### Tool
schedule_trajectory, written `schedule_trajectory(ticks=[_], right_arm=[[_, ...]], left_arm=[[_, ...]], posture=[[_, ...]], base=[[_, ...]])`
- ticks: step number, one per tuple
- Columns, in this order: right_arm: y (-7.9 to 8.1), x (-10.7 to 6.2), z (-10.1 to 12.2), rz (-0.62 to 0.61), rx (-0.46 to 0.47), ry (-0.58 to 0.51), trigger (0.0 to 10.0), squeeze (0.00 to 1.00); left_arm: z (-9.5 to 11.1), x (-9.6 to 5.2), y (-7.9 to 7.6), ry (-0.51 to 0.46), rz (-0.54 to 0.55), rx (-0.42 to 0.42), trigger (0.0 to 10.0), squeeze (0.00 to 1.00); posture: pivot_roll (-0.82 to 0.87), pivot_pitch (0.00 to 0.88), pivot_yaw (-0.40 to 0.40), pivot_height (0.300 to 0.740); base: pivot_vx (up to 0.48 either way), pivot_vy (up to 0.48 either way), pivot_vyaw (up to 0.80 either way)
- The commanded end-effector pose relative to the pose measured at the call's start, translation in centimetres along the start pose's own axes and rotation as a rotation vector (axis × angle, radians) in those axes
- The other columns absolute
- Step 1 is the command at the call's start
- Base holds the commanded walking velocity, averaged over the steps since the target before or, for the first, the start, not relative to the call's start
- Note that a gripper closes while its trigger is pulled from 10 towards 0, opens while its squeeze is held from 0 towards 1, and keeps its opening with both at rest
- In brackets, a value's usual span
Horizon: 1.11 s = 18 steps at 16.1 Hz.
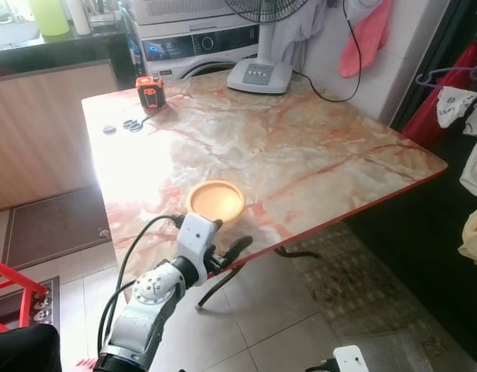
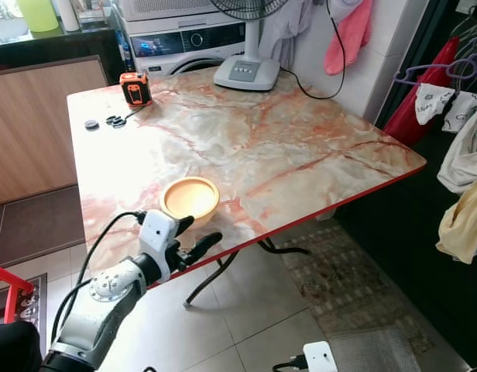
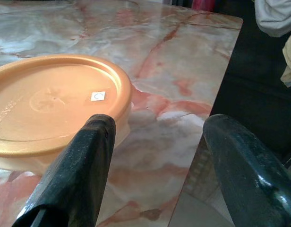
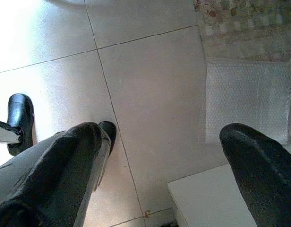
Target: Restocking fridge
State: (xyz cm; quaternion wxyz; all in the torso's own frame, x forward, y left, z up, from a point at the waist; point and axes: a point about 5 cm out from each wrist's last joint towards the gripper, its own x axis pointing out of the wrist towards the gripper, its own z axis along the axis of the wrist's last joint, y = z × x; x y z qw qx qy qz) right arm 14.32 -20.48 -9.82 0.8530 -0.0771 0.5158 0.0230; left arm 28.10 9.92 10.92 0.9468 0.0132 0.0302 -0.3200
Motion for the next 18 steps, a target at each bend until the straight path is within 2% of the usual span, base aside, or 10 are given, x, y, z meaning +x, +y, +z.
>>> schedule_trajectory(ticks=[1,11,12,13,18], right_arm=[[0.1,0.0,-0.1,0.002,0.002,0.005,10.0,0.00],[0.1,0.0,-0.1,0.002,0.002,0.006,10.0,0.00],[0.1,0.0,-0.1,0.002,0.002,0.004,10.0,0.00],[0.1,0.0,0.0,0.003,0.000,0.002,10.0,0.00],[0.1,0.0,0.1,0.003,-0.002,0.001,10.0,0.00]], left_arm=[[-0.1,0.1,0.2,0.013,-0.002,-0.012,10.0,0.00],[-0.1,0.1,0.2,0.014,-0.006,-0.017,10.0,0.00],[-0.7,-0.9,1.1,0.041,0.033,-0.012,10.0,0.00],[-1.2,-2.5,2.2,0.068,0.094,0.001,10.0,0.00],[-1.0,-2.9,2.4,0.064,0.108,0.013,10.0,0.00]], posture=[[-0.07,0.000,-0.027,0.740],[-0.07,0.000,-0.027,0.740],[-0.07,0.000,-0.029,0.740],[-0.07,0.000,-0.029,0.740],[-0.06,0.000,-0.030,0.740]], base=[[0.000,0.000,0.00],[0.000,0.000,0.00],[0.000,0.000,0.00],[0.000,0.000,0.00],[0.000,0.000,0.00]])
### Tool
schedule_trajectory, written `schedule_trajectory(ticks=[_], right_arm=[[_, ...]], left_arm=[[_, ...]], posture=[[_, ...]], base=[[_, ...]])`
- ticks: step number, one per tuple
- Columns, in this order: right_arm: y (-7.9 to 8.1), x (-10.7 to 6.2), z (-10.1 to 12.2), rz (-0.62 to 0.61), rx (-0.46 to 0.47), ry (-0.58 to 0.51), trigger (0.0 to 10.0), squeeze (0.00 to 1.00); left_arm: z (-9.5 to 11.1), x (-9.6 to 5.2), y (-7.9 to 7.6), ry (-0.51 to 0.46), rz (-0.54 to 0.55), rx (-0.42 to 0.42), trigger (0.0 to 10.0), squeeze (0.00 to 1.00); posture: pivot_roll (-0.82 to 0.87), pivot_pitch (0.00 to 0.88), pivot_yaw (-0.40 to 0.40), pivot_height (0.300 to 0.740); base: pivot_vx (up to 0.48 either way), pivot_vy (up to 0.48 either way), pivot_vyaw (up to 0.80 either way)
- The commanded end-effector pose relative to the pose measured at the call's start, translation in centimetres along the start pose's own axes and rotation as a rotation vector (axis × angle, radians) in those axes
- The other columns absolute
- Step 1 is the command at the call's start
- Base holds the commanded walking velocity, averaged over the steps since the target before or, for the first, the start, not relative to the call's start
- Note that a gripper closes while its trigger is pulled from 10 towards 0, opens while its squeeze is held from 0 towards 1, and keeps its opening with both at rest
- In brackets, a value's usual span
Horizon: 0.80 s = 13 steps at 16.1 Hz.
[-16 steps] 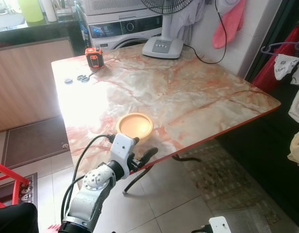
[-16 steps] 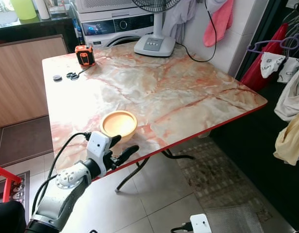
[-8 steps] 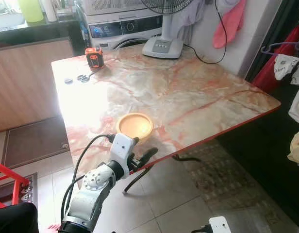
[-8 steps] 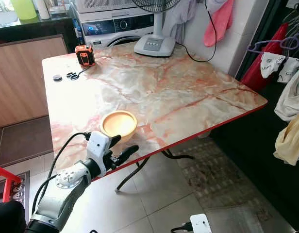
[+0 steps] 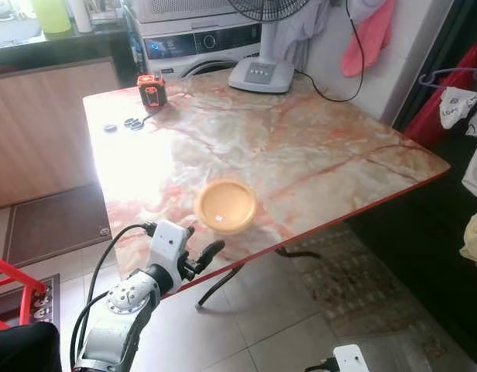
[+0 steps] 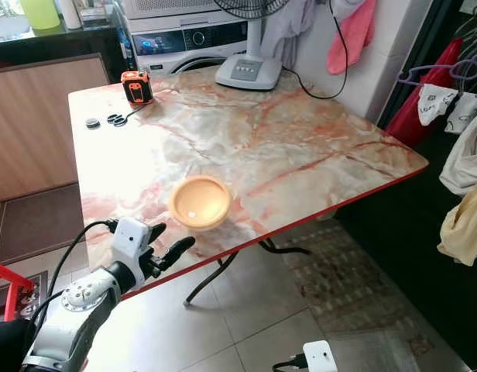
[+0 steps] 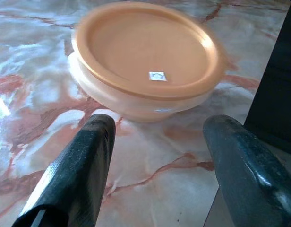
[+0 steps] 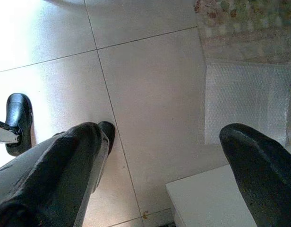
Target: Restocking fridge
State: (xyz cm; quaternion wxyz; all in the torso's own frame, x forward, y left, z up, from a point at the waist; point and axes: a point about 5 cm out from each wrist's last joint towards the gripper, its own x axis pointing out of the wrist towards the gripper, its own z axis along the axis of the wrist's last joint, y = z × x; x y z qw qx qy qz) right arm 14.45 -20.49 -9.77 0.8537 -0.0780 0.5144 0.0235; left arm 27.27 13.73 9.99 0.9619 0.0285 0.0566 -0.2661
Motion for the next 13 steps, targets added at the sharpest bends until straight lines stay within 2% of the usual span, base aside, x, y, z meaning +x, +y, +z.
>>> schedule_trajectory(ticks=[1,6,10,13], right_arm=[[0.1,0.0,-0.1,0.003,0.001,0.004,10.0,0.00],[0.0,0.0,-0.1,0.003,0.000,0.002,10.0,0.00],[0.0,0.0,0.0,0.004,-0.002,0.002,10.0,0.00],[0.1,0.0,0.0,0.002,0.002,0.001,10.0,0.00]], left_arm=[[0.3,-0.2,-0.2,-0.001,-0.007,0.006,10.0,0.00],[2.0,-0.5,0.4,-0.056,0.013,0.038,10.0,0.00],[4.1,0.4,0.2,-0.144,0.040,0.024,10.0,0.00],[3.4,0.9,0.5,-0.133,0.126,0.021,10.0,0.00]], posture=[[-0.06,0.000,-0.030,0.740],[-0.06,0.000,-0.034,0.740],[-0.06,0.000,-0.035,0.740],[-0.06,0.000,-0.032,0.740]], base=[[0.000,0.000,0.00],[0.000,0.000,0.00],[0.000,0.000,0.00],[0.000,0.000,0.00]])
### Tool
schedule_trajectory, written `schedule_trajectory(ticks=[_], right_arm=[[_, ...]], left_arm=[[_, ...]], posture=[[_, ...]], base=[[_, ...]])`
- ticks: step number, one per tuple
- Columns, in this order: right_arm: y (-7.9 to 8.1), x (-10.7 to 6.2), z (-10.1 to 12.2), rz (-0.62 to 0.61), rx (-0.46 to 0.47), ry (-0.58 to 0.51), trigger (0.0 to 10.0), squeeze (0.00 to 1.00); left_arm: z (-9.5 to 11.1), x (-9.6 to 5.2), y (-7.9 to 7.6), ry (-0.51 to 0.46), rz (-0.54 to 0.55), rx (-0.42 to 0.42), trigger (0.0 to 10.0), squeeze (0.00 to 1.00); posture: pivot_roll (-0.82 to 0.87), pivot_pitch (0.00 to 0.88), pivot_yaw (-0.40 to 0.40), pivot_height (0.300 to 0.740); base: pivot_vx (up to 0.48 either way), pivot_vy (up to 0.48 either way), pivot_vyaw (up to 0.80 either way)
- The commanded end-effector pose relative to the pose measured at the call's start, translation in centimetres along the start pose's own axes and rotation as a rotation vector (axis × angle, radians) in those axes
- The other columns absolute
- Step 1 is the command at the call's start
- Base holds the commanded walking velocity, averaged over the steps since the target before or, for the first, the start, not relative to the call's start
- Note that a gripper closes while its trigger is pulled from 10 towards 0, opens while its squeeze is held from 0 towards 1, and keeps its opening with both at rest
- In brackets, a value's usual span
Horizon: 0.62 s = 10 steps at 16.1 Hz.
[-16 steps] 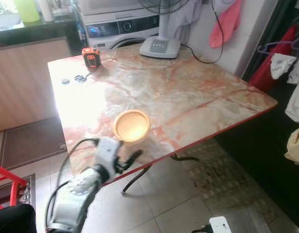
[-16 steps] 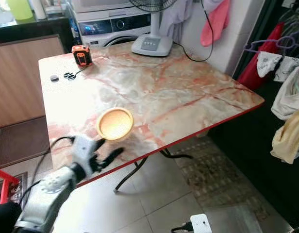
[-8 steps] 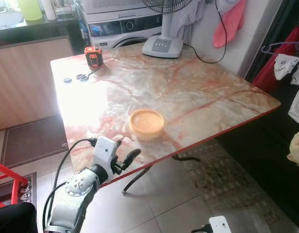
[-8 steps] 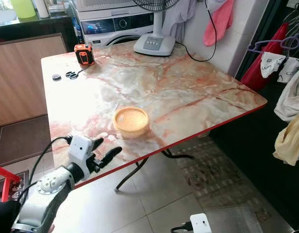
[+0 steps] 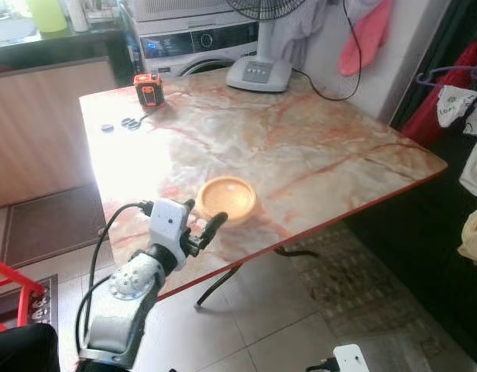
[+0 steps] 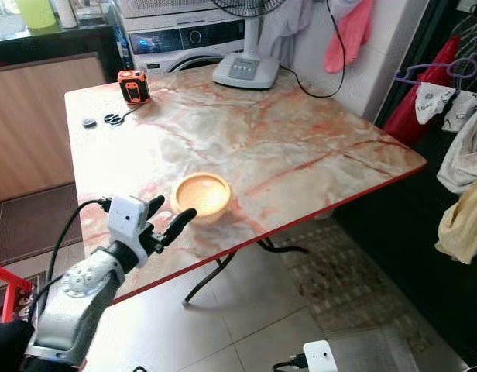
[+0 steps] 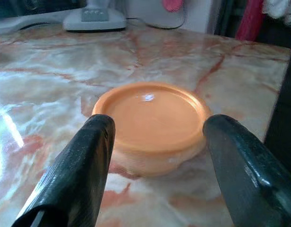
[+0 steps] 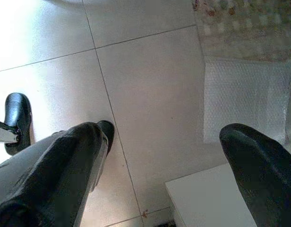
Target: Restocking fridge
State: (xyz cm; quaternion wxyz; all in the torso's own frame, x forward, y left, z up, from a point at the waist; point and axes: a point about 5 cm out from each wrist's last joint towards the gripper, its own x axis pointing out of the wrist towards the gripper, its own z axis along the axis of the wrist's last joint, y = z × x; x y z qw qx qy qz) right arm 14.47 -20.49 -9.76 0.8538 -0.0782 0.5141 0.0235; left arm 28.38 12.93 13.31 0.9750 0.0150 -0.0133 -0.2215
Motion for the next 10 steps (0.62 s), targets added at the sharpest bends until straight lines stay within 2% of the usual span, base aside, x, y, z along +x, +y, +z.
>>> schedule_trajectory(ticks=[1,4,6,9,10], right_arm=[[0.1,0.0,0.0,0.002,0.002,0.002,10.0,0.00],[0.1,0.0,0.0,0.002,0.001,0.004,10.0,0.00],[0.1,0.0,0.0,0.002,0.002,0.003,10.0,0.00],[0.0,0.0,0.0,0.000,0.004,0.001,10.0,0.00],[0.0,0.0,0.0,0.000,0.004,0.002,10.0,0.00]], left_arm=[[-0.4,0.2,0.8,0.017,0.046,0.005,10.0,0.00],[-0.6,0.9,1.8,0.030,0.065,-0.036,10.0,0.00],[-0.5,1.7,2.4,0.027,0.066,-0.024,10.0,0.00],[0.4,2.2,2.7,-0.026,0.089,-0.008,10.0,0.00],[0.5,2.3,2.6,-0.044,0.107,-0.050,10.0,0.00]], posture=[[-0.06,0.000,-0.033,0.740],[-0.06,0.000,-0.032,0.740],[-0.07,0.000,-0.030,0.740],[-0.07,0.000,-0.031,0.740],[-0.07,0.000,-0.034,0.740]], base=[[0.000,0.000,0.00],[0.000,0.000,0.00],[0.000,0.000,0.00],[0.000,0.000,0.00],[0.000,0.000,0.00]])
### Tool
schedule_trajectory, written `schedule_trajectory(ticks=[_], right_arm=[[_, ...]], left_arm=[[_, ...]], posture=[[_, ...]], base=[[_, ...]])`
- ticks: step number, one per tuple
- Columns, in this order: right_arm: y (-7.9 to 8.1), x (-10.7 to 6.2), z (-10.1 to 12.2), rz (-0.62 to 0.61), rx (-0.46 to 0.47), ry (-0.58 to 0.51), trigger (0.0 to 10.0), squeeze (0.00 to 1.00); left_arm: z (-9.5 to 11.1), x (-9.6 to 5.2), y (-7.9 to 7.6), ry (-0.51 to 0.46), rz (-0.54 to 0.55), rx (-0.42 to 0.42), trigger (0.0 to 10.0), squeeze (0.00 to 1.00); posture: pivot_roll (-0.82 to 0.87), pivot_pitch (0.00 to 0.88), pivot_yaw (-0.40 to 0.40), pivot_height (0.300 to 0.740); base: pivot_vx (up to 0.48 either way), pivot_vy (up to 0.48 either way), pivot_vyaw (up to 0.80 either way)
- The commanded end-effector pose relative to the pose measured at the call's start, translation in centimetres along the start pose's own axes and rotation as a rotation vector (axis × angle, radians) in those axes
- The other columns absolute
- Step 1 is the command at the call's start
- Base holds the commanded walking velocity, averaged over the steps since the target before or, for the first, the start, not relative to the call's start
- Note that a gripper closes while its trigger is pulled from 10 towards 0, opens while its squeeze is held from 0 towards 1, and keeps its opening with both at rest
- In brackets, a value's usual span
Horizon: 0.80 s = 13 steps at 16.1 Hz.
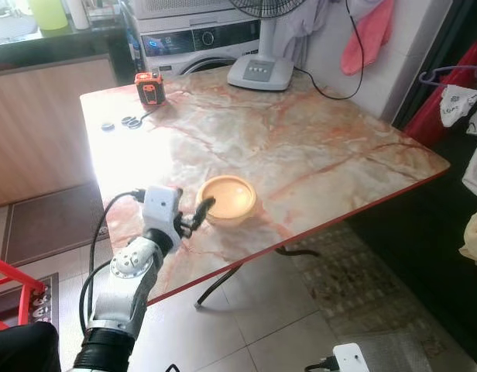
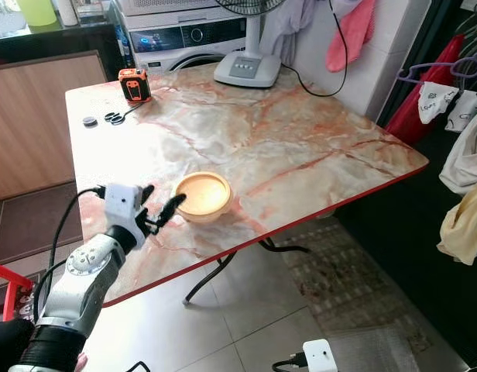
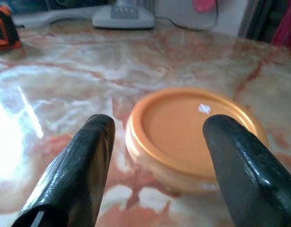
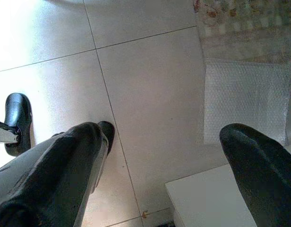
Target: Restocking fridge
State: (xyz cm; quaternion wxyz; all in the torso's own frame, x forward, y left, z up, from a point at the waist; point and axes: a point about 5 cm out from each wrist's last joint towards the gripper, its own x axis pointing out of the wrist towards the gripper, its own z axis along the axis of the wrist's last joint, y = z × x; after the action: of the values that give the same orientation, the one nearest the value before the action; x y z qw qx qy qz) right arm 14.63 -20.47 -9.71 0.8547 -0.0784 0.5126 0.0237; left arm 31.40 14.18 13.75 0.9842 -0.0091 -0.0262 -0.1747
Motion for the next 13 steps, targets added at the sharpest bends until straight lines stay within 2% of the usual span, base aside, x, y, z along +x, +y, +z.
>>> schedule_trajectory(ticks=[1,2,3,4,5,6,8,10,13], right_arm=[[0.0,0.0,-0.2,0.000,0.003,0.005,10.0,0.00],[0.0,0.0,-0.2,0.000,0.003,0.006,10.0,0.00],[0.0,0.0,-0.2,0.000,0.004,0.005,10.0,0.00],[0.0,0.0,-0.2,0.000,0.005,0.004,10.0,0.00],[0.0,0.0,-0.2,0.001,0.005,0.003,10.0,0.00],[0.0,0.0,-0.2,0.001,0.005,0.003,10.0,0.00],[0.1,0.0,-0.2,0.003,0.005,0.003,10.0,0.00],[0.2,0.0,-0.2,0.004,0.008,0.004,10.0,0.00],[0.2,-0.1,-0.4,0.006,0.004,0.008,10.0,0.00]], left_arm=[[0.2,0.2,0.0,-0.025,0.023,-0.062,10.0,0.00],[0.3,0.3,-0.2,-0.050,0.038,-0.135,10.0,0.00],[0.6,0.4,-0.8,-0.099,0.080,-0.305,10.0,0.00],[0.8,0.5,-1.1,-0.120,0.096,-0.405,10.0,0.00],[1.3,0.6,-1.3,-0.168,0.115,-0.571,10.0,0.00],[1.6,0.8,-1.6,-0.183,0.106,-0.612,10.0,0.00],[1.6,0.7,-1.6,-0.178,0.099,-0.602,10.0,0.00],[1.0,0.0,-0.4,-0.155,0.135,-0.597,10.0,0.00],[1.0,-0.5,0.3,-0.146,0.155,-0.560,10.0,0.00]], posture=[[-0.07,0.000,-0.034,0.740],[-0.07,0.000,-0.034,0.740],[-0.07,0.000,-0.035,0.740],[-0.07,0.000,-0.036,0.740],[-0.07,0.000,-0.036,0.740],[-0.07,0.000,-0.037,0.740],[-0.07,0.000,-0.032,0.740],[-0.07,0.000,-0.023,0.740],[-0.07,0.000,-0.019,0.740]], base=[[0.000,0.000,0.00],[0.000,0.000,0.00],[0.000,0.000,0.00],[0.000,0.000,0.00],[0.000,0.000,0.00],[0.000,0.000,0.00],[0.000,0.000,0.00],[0.000,0.000,0.00],[0.000,0.000,0.00]])
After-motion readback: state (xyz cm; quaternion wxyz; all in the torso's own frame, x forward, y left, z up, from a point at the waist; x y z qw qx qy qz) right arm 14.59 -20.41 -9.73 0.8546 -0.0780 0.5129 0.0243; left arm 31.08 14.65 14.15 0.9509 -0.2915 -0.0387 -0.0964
